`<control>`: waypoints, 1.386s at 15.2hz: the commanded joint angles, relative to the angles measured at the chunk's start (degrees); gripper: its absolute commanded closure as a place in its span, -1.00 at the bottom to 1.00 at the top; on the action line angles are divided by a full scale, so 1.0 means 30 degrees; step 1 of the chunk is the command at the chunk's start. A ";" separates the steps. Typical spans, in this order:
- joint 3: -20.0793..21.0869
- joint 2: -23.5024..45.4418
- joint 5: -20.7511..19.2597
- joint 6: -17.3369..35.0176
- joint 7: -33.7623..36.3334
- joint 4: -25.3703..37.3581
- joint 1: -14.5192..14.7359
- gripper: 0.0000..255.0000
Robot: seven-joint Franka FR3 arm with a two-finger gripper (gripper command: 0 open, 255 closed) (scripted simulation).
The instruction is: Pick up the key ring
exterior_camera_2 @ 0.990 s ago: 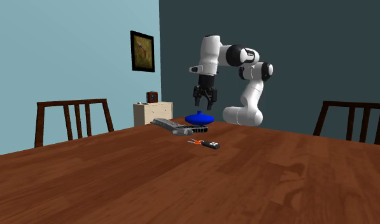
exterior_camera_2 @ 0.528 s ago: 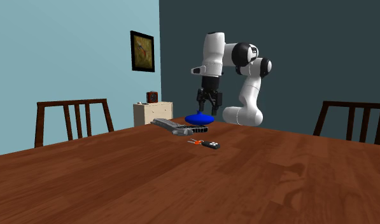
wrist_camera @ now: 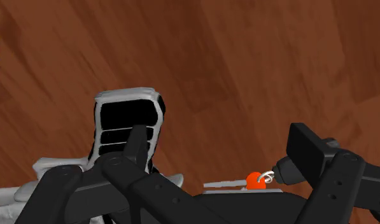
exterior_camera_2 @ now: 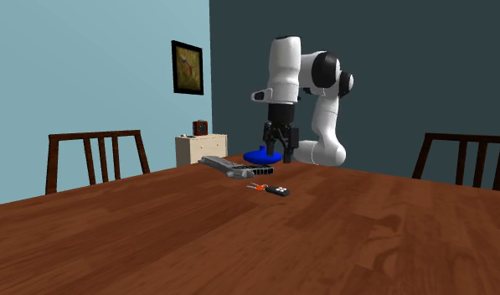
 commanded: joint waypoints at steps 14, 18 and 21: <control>0.1511 0.6058 -0.0521 0.1632 0.4400 0.4409 0.0390 -1.00; 0.1513 0.6141 -0.0546 0.2032 0.4412 0.4088 0.0390 1.00; 0.1511 0.6142 -0.0547 0.2036 0.4409 0.4085 0.0389 1.00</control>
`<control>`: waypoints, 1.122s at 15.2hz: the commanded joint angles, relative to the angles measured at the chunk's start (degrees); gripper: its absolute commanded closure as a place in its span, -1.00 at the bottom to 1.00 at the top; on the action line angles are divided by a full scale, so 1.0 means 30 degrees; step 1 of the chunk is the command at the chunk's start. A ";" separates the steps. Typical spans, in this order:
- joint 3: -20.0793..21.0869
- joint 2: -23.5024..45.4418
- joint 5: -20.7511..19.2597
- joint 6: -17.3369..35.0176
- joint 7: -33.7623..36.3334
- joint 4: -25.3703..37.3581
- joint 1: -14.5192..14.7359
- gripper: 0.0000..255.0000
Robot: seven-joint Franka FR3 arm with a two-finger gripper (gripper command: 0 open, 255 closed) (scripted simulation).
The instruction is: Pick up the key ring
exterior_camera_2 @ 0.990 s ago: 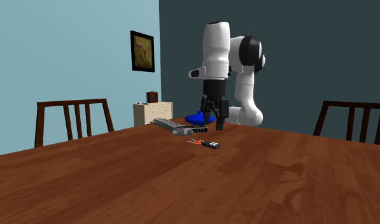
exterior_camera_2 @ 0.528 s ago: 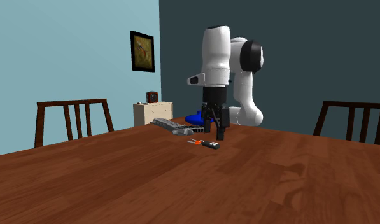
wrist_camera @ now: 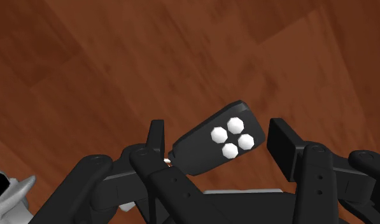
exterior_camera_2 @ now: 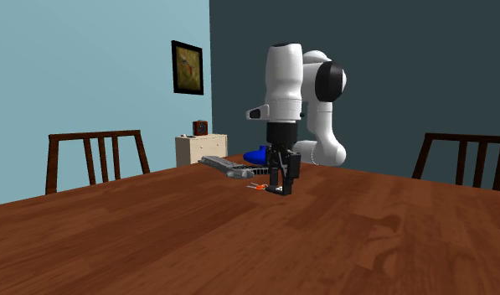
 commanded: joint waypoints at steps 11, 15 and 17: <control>-0.0006 -0.0177 0.0056 -0.1259 -0.0034 0.1092 -0.0005 1.00; -0.0011 -0.0224 0.0071 -0.2278 -0.0050 0.2065 -0.0010 1.00; -0.0012 -0.0221 0.0070 -0.2792 -0.0052 0.2582 -0.0010 1.00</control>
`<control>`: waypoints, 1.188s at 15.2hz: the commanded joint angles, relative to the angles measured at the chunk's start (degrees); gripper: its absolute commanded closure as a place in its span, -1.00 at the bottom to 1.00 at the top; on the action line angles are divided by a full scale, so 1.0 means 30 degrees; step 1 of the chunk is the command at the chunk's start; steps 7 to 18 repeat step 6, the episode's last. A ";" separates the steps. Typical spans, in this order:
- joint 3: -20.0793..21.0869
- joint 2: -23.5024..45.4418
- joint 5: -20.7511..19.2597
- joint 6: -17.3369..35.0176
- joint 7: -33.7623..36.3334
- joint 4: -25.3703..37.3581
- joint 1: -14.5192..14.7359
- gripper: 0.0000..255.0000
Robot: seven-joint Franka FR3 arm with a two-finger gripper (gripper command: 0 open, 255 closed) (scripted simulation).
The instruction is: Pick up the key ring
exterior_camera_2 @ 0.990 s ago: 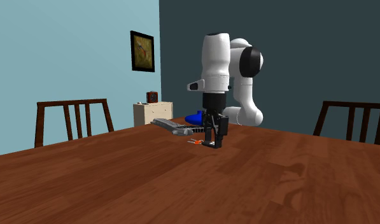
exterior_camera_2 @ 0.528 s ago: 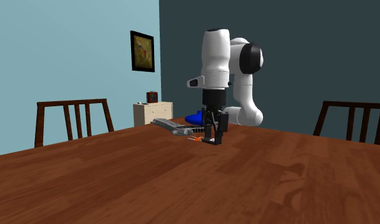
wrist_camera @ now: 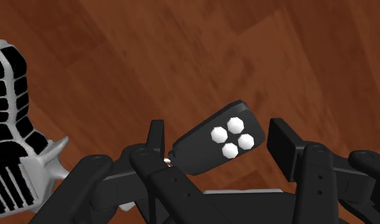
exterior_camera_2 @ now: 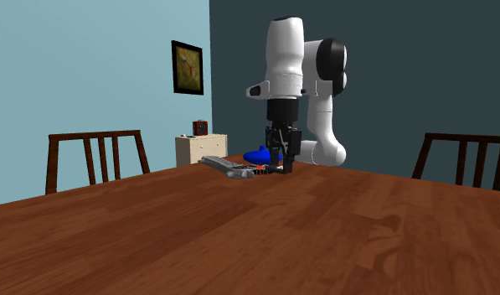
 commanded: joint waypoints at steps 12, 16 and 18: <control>0.0008 0.0084 -0.0024 -0.1300 0.0017 0.1369 0.0006 1.00; 0.0008 0.0084 -0.0024 -0.1300 0.0017 0.1369 0.0006 1.00; 0.0008 0.0084 -0.0024 -0.1300 0.0017 0.1369 0.0006 1.00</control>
